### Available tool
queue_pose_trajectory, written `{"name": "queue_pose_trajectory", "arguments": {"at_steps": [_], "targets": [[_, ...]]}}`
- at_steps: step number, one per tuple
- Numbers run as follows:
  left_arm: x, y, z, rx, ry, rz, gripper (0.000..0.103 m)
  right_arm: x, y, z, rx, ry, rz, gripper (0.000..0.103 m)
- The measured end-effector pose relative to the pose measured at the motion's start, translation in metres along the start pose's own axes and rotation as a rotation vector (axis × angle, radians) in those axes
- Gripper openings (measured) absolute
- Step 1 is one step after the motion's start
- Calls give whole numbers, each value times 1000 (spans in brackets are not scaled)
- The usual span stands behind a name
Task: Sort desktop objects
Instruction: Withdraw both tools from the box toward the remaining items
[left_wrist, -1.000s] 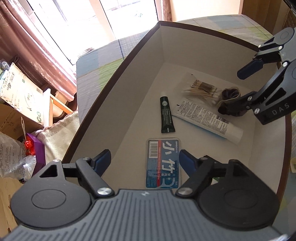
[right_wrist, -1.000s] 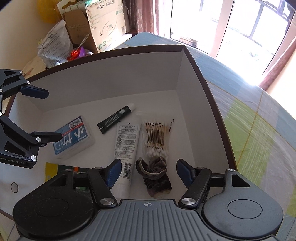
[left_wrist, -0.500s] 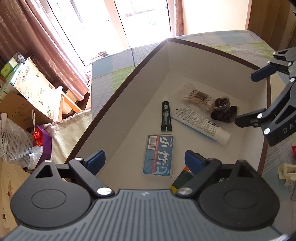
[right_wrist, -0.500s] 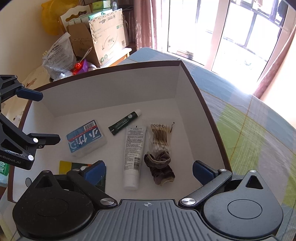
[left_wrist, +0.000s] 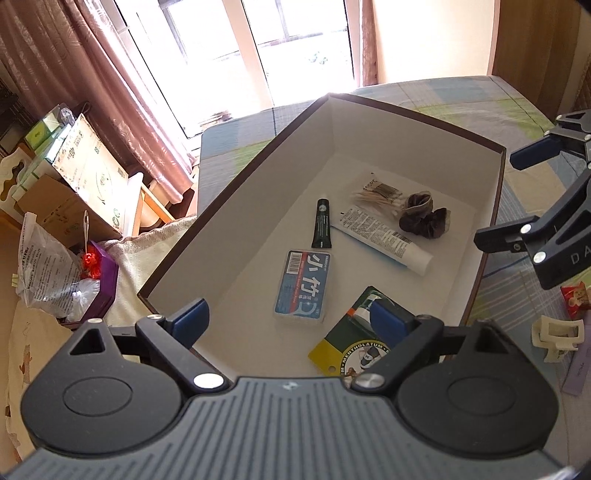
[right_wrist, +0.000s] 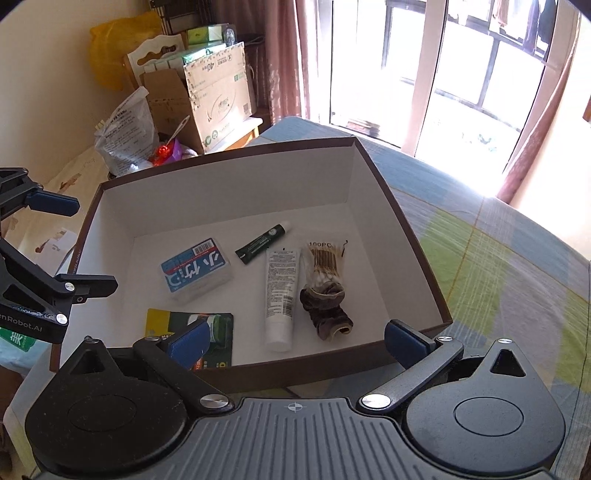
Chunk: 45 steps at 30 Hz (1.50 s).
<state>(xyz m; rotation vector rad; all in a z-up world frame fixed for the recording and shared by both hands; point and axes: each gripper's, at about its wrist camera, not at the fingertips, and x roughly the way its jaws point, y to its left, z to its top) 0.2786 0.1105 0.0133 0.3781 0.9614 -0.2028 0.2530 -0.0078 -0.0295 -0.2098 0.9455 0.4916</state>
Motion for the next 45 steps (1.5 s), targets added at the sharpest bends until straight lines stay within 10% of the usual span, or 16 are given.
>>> {"name": "queue_pose_trajectory", "arguments": {"at_steps": [29,45], "targets": [[-67,-64,-70,-117,-34,-29,93,-102,-40,-92,73,-97,29,103],[-57,-137,-117,-41,-71,-235,92,-139,-83,-206,216,-38,-20,103]]}}
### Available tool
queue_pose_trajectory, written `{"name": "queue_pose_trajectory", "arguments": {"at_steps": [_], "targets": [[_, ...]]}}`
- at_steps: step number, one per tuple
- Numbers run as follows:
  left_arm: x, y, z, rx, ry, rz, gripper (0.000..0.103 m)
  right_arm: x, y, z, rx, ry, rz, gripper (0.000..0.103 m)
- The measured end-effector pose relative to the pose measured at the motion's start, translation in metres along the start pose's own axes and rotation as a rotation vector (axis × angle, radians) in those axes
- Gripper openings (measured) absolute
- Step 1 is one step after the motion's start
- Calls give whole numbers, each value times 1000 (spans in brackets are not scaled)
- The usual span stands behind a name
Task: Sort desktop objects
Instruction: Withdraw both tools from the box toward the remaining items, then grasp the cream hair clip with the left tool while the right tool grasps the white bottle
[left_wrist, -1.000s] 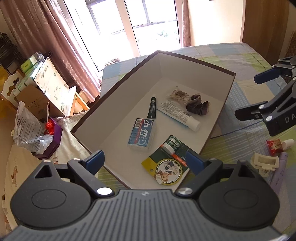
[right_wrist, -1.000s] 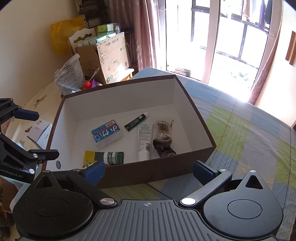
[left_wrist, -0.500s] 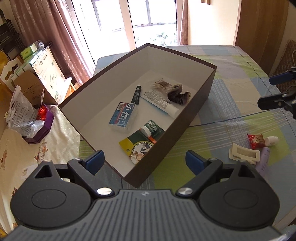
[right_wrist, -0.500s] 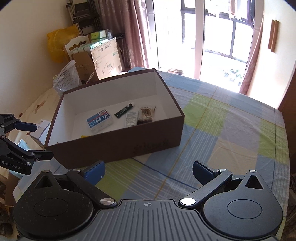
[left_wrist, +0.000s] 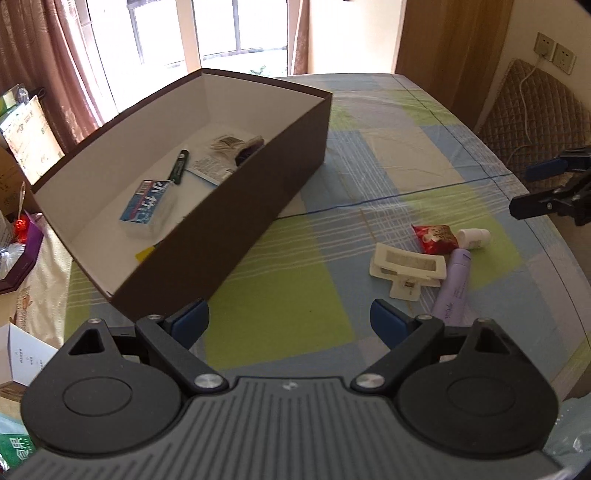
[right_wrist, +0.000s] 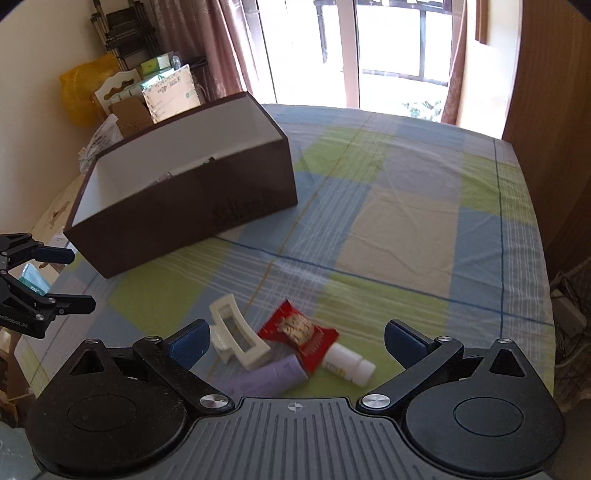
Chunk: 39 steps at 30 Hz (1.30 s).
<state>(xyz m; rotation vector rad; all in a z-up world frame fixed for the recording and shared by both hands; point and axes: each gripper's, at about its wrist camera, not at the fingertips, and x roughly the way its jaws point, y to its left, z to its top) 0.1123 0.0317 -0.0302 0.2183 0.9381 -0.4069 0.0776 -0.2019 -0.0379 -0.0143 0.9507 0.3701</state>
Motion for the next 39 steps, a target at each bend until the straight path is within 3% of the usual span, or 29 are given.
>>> {"name": "queue_pose_trajectory", "arguments": {"at_steps": [7,15,25,30,35,39], "targets": [[19,-34,-10,98,11,-72,89,8,-19,-42,37,76,-70,103],[50,-64,-7,217,-1,-165,84,17,-36,-64,92,108,-90,103],[77,-96,4,787,-30,-197,84,24,-52,-71,146,129,-94,103],[100,-109,13,1011,-12,-243,84,26,-58,-76,186,138,-104,103],[120,-119,17,1160,7,-321,82,26,-63,-80,222,153,-121,103],[131,-120,22,1189,49,-390,70,27,-67,-82,241,160,-131,103]]}}
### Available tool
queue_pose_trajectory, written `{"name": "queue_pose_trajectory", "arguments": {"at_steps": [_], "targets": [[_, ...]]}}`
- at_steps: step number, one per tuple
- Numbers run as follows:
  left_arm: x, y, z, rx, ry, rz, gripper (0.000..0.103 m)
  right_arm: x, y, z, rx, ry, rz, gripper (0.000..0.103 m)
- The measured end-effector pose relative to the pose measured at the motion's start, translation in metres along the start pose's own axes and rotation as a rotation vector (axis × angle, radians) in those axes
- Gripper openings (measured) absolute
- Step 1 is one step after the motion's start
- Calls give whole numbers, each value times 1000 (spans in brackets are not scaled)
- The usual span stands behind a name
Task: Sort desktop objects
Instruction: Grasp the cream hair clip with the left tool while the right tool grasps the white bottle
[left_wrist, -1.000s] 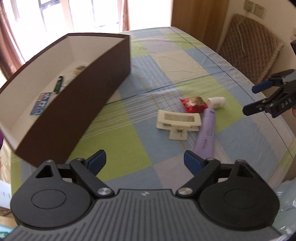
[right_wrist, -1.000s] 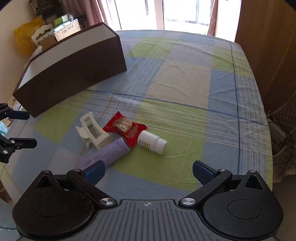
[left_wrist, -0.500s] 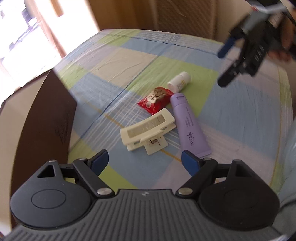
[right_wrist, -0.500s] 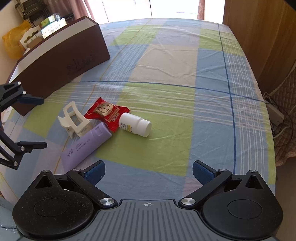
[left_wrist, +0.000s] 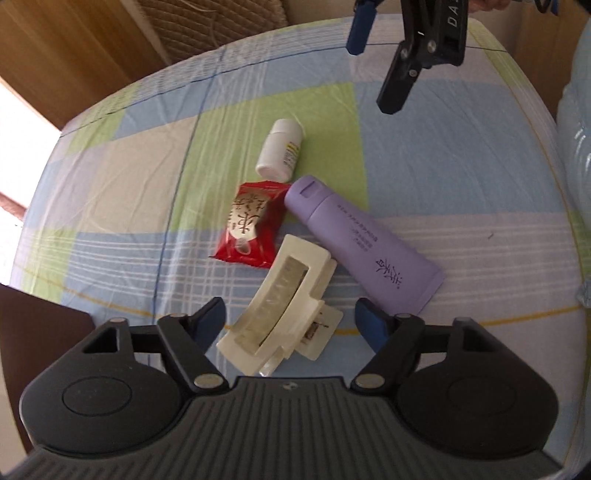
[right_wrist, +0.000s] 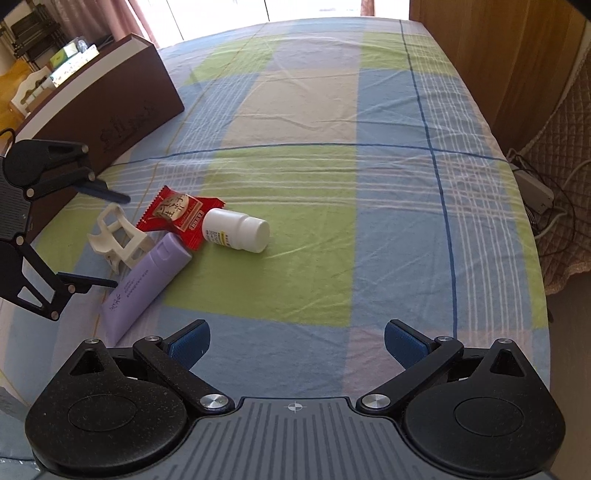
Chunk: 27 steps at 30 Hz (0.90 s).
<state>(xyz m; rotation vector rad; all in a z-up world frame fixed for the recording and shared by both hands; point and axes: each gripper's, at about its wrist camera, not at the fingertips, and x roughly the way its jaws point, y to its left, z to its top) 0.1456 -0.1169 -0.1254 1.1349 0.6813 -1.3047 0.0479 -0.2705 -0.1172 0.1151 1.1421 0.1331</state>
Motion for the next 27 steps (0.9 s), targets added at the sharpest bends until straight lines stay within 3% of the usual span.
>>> {"name": "queue_pose_trajectory", "arguments": {"at_steps": [4,9,17,20,22,27], "targets": [[0,7,-5,-30,11,-64,49,2,0,3,-4,2,-1,103],[-9,4,-25,-120,60,-108,44,7,4,10,-38,2,12,103],[-16,8,-57,-466,77,-103,47,14,11,23,-148,-12,38,103],[-13,16,-61,-590,49,-117,47,16,16,29,-261,-31,52,103],[-14,19,-61,-642,32,-112,39,19,20,32,-372,-46,59,103],[-19,14,-61,-754,30,-86,37,33,36,39,-661,-40,106,103]]}}
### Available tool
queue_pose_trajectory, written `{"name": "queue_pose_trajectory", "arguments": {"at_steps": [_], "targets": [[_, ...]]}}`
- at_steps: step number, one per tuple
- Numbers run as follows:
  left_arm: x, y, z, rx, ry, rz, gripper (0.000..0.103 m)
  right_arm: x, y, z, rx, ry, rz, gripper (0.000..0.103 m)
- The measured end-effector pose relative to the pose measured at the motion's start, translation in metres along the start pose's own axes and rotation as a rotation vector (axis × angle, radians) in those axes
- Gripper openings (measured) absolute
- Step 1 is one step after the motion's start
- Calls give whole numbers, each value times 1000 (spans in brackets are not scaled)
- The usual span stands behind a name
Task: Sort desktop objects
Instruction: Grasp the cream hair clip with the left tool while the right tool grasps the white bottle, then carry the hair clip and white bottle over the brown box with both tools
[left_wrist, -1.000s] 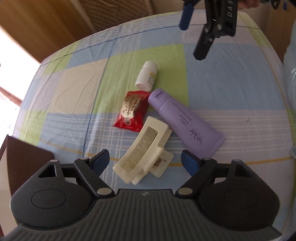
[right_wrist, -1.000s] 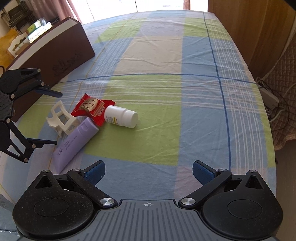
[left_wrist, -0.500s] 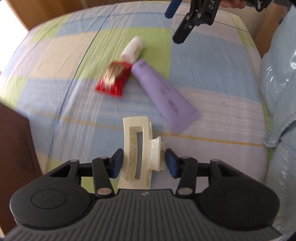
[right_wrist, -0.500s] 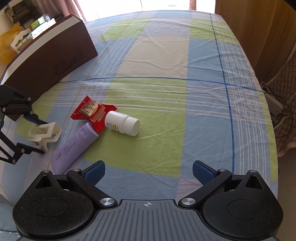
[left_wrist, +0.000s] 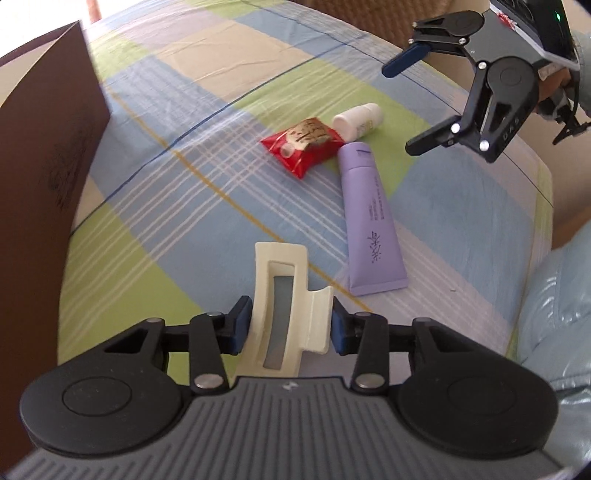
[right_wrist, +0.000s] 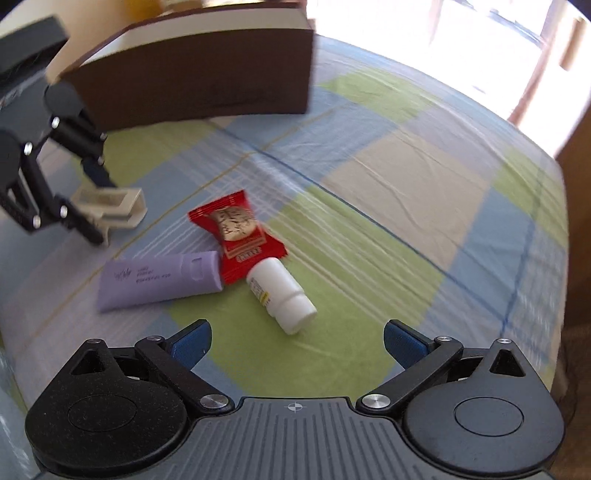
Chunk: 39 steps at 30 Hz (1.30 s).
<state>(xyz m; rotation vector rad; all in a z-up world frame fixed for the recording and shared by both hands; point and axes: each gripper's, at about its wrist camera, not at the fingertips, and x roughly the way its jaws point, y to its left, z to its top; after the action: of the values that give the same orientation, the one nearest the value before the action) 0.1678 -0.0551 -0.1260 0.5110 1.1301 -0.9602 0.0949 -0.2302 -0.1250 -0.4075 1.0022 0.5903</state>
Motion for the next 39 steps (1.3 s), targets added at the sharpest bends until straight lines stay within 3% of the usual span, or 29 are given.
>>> {"name": "queue_pose_trajectory", "arguments": {"at_steps": [2,4,11,12,15,22,25,39], "targets": [[-7,-5,-7,-47,1,13,37,4,2,5,-84,-9,25,103],[-14,-10,-16,-91,-7,28,37,10,2,10,-132,-2,64,77],[-45,-22,-40,-241,-62,71,37,29,1,23,-207,39,113,76],[-48,-23,-42,-258,-70,76,37,32,2,23,-208,50,117,59],[-55,-26,-48,-303,-90,89,37,34,-1,26,-134,79,155,31],[-70,-29,-59,-357,-122,100,37,19,-5,19,147,93,162,29],[-79,-29,-63,-370,-125,111,37,0,2,20,191,73,167,29],[-133,-20,-87,-388,-152,210,37,-24,64,57,155,51,218,29]]}}
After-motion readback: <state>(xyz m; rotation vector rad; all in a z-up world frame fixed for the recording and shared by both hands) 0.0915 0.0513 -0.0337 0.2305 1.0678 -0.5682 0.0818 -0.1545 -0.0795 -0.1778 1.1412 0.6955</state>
